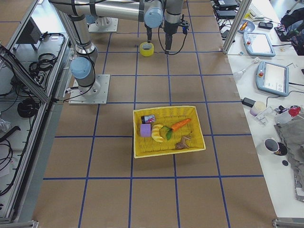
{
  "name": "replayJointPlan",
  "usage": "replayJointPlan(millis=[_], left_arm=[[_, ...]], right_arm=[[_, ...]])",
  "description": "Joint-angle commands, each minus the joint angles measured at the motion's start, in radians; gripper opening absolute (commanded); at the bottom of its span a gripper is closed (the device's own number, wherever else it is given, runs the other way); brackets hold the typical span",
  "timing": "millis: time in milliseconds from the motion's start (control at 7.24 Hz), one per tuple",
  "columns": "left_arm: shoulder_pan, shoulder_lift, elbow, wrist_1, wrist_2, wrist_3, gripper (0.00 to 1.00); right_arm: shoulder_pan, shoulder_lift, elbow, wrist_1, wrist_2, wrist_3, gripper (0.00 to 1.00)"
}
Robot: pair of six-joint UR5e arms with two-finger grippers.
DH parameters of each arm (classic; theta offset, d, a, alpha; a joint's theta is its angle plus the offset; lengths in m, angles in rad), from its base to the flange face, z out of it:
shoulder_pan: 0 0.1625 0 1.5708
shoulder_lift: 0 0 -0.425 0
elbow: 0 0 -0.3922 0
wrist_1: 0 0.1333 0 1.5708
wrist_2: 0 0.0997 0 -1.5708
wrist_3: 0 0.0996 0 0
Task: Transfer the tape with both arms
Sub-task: 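Release the tape and raise the right gripper while the left gripper reaches toward it, then grasp the yellow tape roll with the left gripper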
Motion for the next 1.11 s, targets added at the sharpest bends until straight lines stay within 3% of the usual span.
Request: replayJointPlan(millis=[0, 276, 415, 553, 967], left_arm=[[-0.001, -0.037, -0.034, 0.063, -0.007, -0.005, 0.87], [-0.001, -0.037, -0.078, 0.137, -0.010, -0.005, 0.82], [-0.001, -0.037, -0.080, 0.151, -0.011, 0.000, 0.29], [-0.001, -0.037, -0.078, 0.154, -0.011, 0.001, 0.00], [0.008, -0.006, -0.075, 0.165, -0.030, 0.035, 0.00]], right_arm=[[0.000, -0.001, 0.001, -0.003, 0.002, 0.000, 1.00], [0.002, 0.001, 0.004, -0.004, 0.028, 0.000, 1.00], [0.002, 0.001, 0.007, -0.003, 0.028, 0.002, 1.00], [0.002, 0.001, 0.007, -0.004, 0.030, 0.002, 1.00], [0.002, 0.001, 0.007, -0.004, 0.027, 0.000, 1.00]])
